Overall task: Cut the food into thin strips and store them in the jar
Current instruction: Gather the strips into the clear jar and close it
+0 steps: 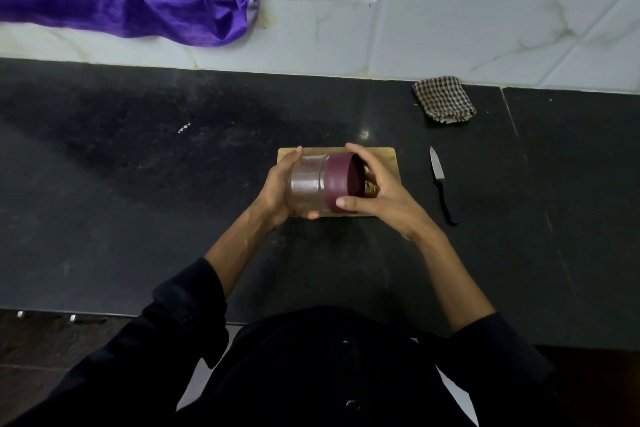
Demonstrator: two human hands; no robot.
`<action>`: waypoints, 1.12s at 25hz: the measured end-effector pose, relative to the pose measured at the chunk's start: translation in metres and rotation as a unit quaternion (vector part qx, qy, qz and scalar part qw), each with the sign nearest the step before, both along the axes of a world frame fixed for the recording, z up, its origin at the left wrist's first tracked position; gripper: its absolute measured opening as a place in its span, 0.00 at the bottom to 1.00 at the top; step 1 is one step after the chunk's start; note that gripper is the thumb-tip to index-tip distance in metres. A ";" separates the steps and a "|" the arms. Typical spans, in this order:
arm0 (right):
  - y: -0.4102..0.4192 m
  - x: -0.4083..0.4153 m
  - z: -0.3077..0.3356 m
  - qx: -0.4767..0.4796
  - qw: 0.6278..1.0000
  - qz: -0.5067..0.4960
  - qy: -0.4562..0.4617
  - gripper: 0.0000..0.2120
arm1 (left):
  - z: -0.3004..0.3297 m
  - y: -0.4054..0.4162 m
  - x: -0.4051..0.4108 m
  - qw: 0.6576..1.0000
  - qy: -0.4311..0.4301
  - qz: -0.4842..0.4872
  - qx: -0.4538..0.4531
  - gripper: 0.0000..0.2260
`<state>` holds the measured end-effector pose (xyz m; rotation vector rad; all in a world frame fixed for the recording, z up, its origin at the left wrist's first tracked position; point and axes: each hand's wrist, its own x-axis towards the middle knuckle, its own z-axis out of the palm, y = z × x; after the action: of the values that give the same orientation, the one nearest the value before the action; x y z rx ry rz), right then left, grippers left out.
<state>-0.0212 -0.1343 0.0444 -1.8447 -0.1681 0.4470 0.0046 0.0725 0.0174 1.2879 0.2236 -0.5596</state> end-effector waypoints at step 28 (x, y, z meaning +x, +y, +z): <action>-0.087 -0.093 -0.059 -0.393 0.898 -0.185 0.072 0.47 | 0.019 -0.078 -0.022 0.996 -0.001 -0.080 0.046 0.21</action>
<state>-0.1141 -0.2216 -0.0149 -2.5472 0.5398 0.4055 -0.0178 -0.0053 0.0363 1.4030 0.1461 -0.6911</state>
